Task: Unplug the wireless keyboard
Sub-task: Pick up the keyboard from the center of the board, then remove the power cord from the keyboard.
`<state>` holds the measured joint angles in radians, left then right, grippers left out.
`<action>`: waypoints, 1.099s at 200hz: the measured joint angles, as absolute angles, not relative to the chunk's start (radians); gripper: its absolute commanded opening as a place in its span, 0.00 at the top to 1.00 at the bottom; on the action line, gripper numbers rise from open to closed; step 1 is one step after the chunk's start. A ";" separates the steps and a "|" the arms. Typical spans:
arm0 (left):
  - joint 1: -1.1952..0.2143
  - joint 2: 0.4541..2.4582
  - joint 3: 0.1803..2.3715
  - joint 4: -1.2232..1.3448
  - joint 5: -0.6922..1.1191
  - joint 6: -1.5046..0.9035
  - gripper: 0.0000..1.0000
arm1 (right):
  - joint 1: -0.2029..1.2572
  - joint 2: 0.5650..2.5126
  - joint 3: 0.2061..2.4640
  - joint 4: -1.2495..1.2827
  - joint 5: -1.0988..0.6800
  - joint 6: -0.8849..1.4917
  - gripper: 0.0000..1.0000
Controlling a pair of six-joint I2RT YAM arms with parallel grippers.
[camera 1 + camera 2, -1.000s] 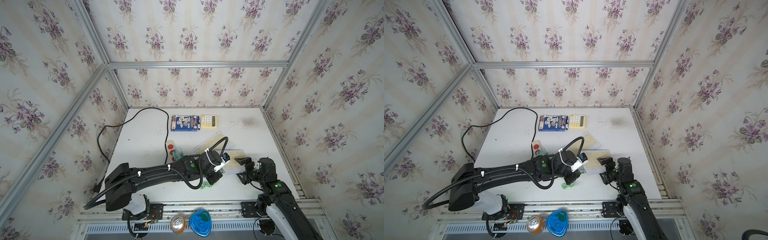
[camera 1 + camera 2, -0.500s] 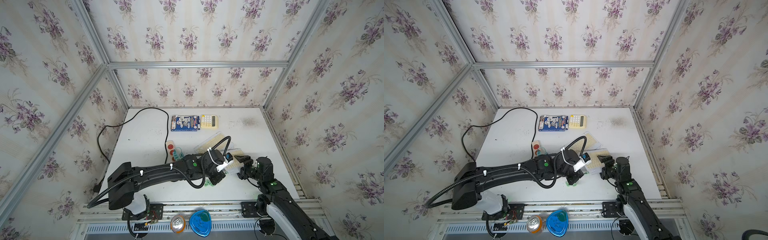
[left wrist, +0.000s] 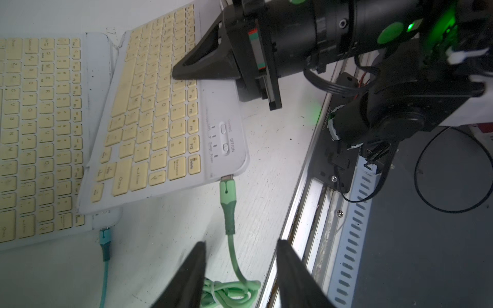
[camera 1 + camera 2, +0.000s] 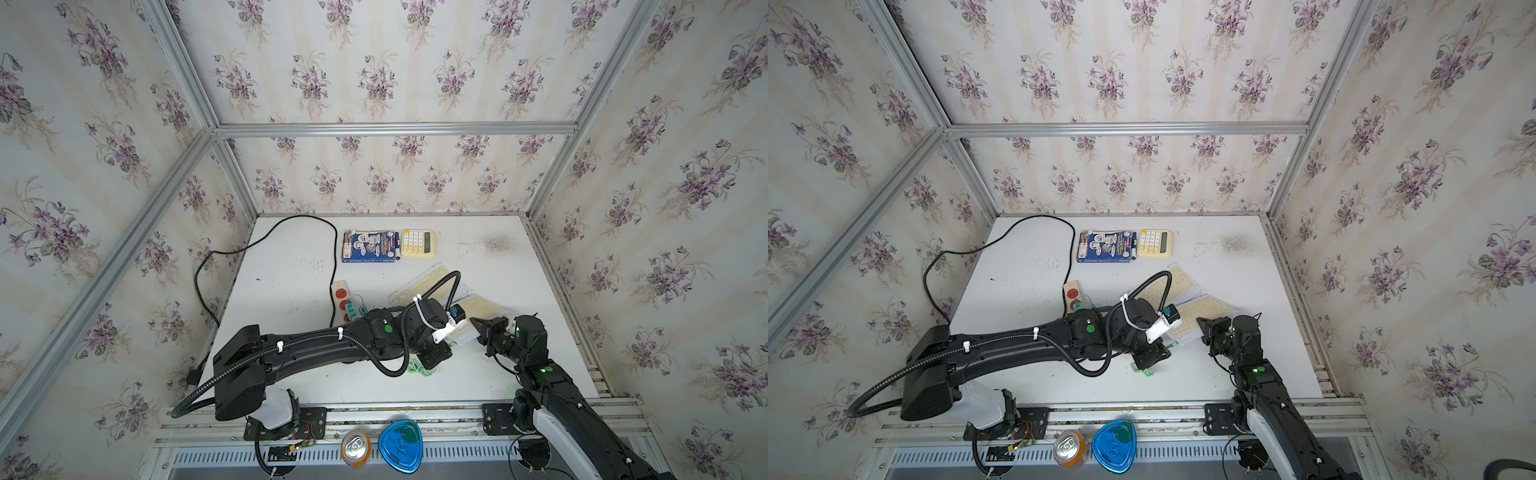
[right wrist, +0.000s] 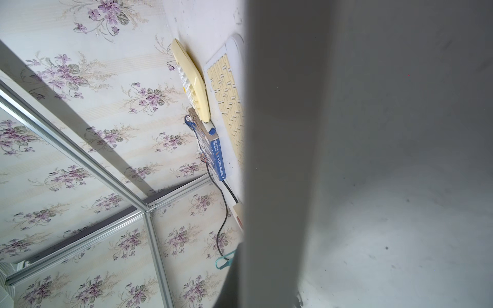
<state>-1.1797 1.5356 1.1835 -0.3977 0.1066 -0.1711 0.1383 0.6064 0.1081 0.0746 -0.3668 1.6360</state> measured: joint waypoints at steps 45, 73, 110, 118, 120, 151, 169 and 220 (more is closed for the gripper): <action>-1.237 1.390 1.122 -0.397 0.013 -0.186 0.21 | 0.138 0.558 0.190 0.051 -0.297 1.501 1.00; -1.276 1.267 1.059 -0.373 -0.105 -0.187 0.21 | 0.138 0.542 0.252 0.126 -0.273 1.385 1.00; -1.309 1.066 0.891 -0.252 -0.257 -0.197 0.20 | 0.138 0.558 0.320 0.179 -0.262 1.230 1.00; -1.309 1.033 0.859 -0.218 -0.281 -0.197 0.20 | 0.138 0.554 0.335 0.201 -0.266 1.198 1.00; -1.310 1.024 0.849 -0.205 -0.288 -0.197 0.20 | 0.138 0.553 0.340 0.208 -0.266 1.190 1.00; -1.324 0.859 0.648 0.001 -0.335 -0.179 0.05 | 0.144 0.498 0.385 0.248 -0.290 1.062 1.00; -1.322 0.765 0.524 0.134 -0.355 -0.170 0.00 | 0.185 0.460 0.440 0.228 -0.285 0.979 1.00; -1.280 0.622 0.397 0.334 -0.397 -0.158 0.01 | 0.490 0.511 0.554 0.166 -0.137 0.743 1.00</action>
<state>-1.2804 0.6216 0.3973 0.3336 -0.3969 -0.1581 0.4900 0.5110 0.5545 0.1658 -0.1371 0.7429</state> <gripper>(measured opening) 0.996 0.098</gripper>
